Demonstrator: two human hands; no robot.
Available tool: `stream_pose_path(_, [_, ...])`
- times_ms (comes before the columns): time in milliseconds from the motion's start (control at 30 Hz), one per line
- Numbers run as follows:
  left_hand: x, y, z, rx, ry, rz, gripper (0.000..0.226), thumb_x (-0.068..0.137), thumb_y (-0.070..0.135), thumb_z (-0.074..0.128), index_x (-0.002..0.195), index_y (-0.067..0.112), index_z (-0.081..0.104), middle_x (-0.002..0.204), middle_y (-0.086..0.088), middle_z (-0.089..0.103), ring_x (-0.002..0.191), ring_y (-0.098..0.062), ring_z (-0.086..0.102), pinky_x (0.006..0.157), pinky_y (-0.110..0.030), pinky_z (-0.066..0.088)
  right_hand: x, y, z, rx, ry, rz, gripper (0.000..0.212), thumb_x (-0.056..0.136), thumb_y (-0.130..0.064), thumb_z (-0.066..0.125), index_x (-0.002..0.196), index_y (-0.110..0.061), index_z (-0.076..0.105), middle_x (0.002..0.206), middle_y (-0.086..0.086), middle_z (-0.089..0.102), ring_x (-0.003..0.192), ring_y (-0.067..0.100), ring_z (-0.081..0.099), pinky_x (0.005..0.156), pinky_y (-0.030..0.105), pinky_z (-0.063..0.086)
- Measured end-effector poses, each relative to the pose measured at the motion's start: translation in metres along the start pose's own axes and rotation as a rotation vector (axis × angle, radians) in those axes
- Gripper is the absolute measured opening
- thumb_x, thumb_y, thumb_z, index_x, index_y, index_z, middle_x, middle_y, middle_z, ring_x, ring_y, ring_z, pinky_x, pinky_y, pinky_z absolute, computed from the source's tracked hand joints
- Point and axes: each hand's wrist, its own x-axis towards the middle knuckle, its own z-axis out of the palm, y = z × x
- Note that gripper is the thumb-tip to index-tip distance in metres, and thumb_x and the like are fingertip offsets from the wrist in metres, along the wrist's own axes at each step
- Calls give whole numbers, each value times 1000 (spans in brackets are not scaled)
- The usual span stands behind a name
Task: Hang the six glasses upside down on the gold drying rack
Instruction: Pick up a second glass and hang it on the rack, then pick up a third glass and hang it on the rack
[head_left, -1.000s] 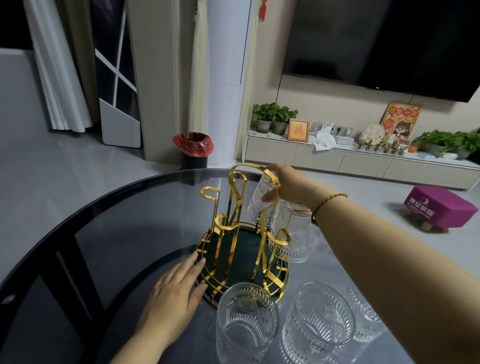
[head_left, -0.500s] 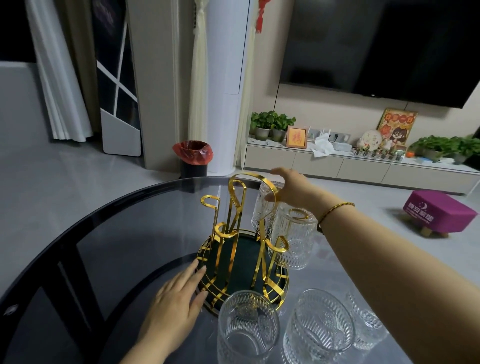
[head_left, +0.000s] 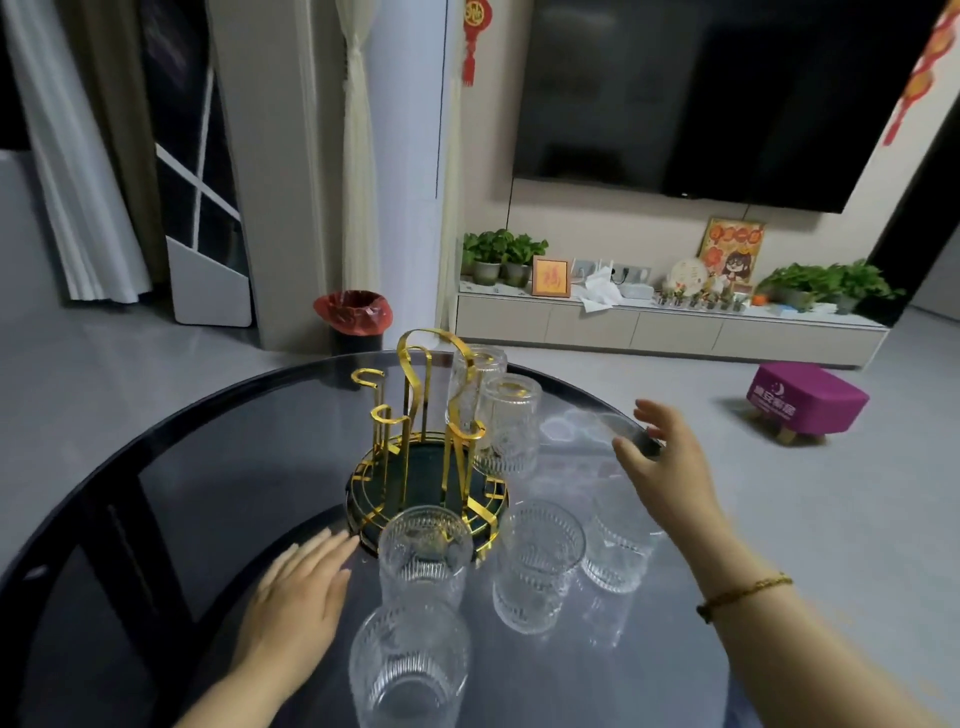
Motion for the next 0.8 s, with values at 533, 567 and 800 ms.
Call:
stream_pose_path(533, [-41,11,0,175,-153,-74,46,98,33,23,143,28,13,155,11,8,143,-9,3,118,-31,5,-90,92,20,129,1,438,96,67,-20,73,138,-19,8,146,10,27,133,28,28,108,45,30])
stream_pose_path(567, [-41,10,2,179,-149,-74,46,98,32,23,143,28,13,155,12,8,143,-8,3,118,-31,5,-88,95,24,117,-11,465,98,66,-22,73,138,-19,6,145,11,29,132,31,28,108,47,30])
stream_pose_path(800, [-37,11,4,144,-124,-79,44,98,27,21,141,32,16,154,15,9,142,-5,5,117,-29,6,-72,94,45,16,103,541,100,63,-33,74,137,-18,8,142,12,36,135,36,17,114,46,14])
